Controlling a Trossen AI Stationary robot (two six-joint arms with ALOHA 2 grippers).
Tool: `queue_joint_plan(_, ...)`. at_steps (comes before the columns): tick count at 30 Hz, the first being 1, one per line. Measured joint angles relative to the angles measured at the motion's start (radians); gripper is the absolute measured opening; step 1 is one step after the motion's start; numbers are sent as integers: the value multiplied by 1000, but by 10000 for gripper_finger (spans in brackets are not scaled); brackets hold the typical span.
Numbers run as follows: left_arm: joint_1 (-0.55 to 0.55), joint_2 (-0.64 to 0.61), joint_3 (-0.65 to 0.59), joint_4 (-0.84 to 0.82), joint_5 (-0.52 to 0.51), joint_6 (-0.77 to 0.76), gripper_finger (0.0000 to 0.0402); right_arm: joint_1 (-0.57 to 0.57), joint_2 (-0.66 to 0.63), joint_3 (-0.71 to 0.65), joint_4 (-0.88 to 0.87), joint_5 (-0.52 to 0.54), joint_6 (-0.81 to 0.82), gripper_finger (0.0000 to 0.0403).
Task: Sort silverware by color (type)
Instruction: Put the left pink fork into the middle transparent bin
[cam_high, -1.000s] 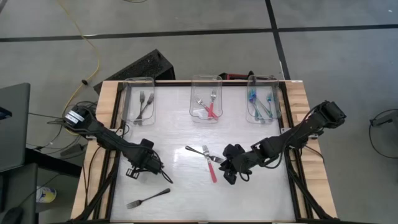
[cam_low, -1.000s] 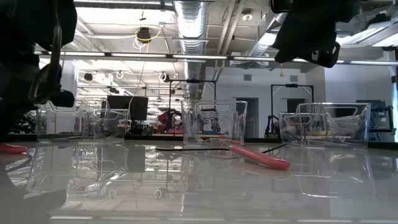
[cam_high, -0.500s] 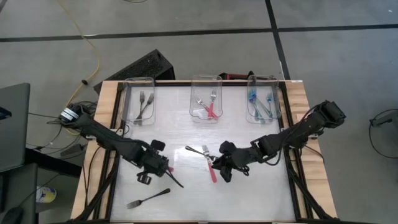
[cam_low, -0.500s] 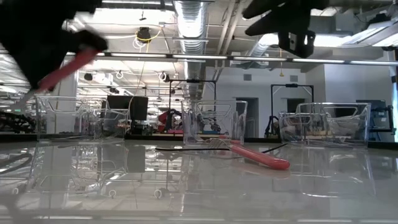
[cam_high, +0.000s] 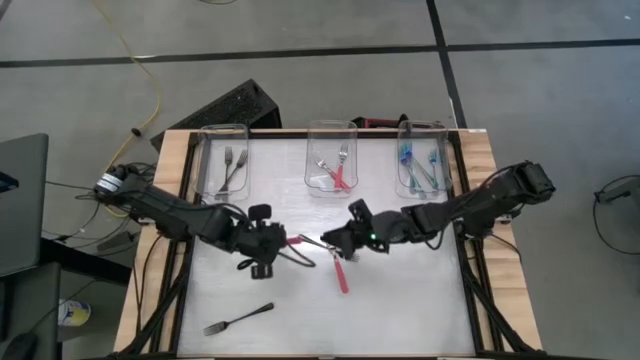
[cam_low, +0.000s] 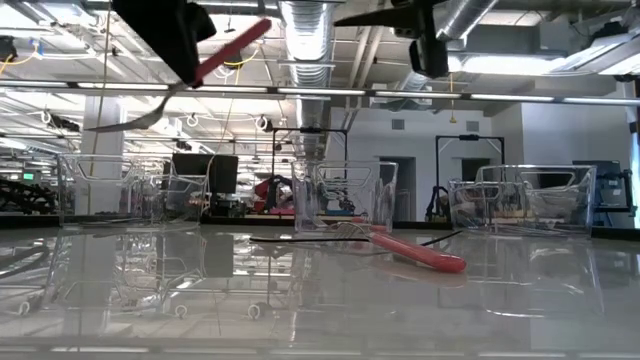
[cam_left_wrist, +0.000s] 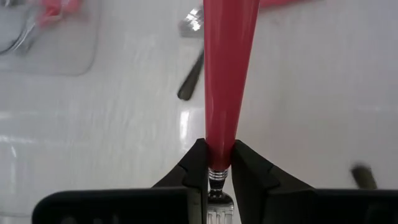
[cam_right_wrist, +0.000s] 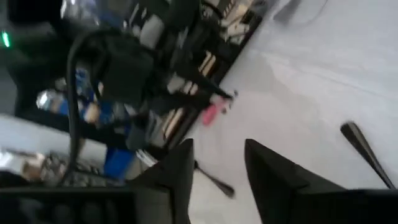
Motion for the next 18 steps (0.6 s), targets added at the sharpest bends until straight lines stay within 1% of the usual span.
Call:
queue_joint_plan(2, 20, 4, 0, 8, -5, -36, 30, -24, 0, 0, 21, 4, 21, 183)
queue_joint_plan(6, 51, 9, 0, 18, -7, -48, 30, -72, 0, 0, 20, 28, 57, 243)
queue_joint_plan(8, 66, 11, 0, 21, -6, -59, 30, -92, 0, 0, 14, 34, 48, 264)
queue_joint_plan(10, 87, 11, 0, 37, -8, -84, 30, -108, 1, 0, 11, 54, 48, 273)
queue_joint_plan(14, 126, 11, 0, 72, -4, -128, 31, -126, 45, 1, 24, 76, 54, 275)
queue_joint_plan(16, 144, 11, 0, 100, 8, -138, 31, -127, 93, 11, 50, 81, 61, 275)
queue_joint_plan(18, 161, 11, -1, 88, 35, -151, 31, -124, 133, 28, 69, 91, 56, 276)
